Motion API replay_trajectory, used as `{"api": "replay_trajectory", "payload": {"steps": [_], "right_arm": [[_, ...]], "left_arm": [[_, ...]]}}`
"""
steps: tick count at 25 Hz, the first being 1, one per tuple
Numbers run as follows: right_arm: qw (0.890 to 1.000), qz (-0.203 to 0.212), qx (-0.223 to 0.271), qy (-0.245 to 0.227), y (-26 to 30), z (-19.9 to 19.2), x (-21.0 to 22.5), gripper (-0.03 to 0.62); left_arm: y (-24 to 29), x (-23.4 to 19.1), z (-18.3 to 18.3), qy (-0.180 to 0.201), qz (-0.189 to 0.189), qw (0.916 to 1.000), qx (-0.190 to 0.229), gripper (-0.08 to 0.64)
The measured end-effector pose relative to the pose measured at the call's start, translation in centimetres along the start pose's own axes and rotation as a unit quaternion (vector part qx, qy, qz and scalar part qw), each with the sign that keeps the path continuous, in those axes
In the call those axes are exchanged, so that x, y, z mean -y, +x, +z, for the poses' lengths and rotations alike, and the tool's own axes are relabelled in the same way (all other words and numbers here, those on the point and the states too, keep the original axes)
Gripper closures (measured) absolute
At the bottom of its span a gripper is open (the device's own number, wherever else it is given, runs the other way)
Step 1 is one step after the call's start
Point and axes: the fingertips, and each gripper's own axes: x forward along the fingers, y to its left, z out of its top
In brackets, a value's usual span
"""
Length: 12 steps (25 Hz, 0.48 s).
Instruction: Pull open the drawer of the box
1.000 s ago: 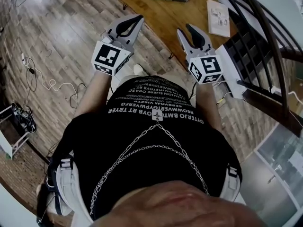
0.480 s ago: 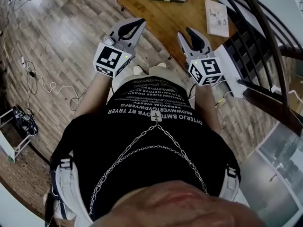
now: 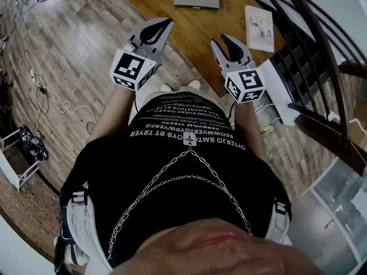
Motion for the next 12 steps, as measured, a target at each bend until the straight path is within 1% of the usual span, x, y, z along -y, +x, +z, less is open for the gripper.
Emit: {"api": "replay_trajectory", "payload": {"steps": [4, 7, 12], "right_arm": [[1.0, 0.011, 0.008, -0.006, 0.3, 0.5, 2.0, 0.463], [1.0, 0.019, 0.007, -0.016, 0.7, 0.5, 3.7, 0.463], [0.999, 0.035, 0.008, -0.021, 1.0, 0.3, 4.9, 0.463]], "left_arm": [[2.0, 0.3, 0.9, 0.008, 0.015, 0.9998, 0.006, 0.554], [3.4, 0.4, 0.9, 0.01, 0.028, 0.9995, 0.003, 0.554], [4.6, 0.9, 1.0, 0.013, 0.041, 0.9991, 0.004, 0.554]]}}
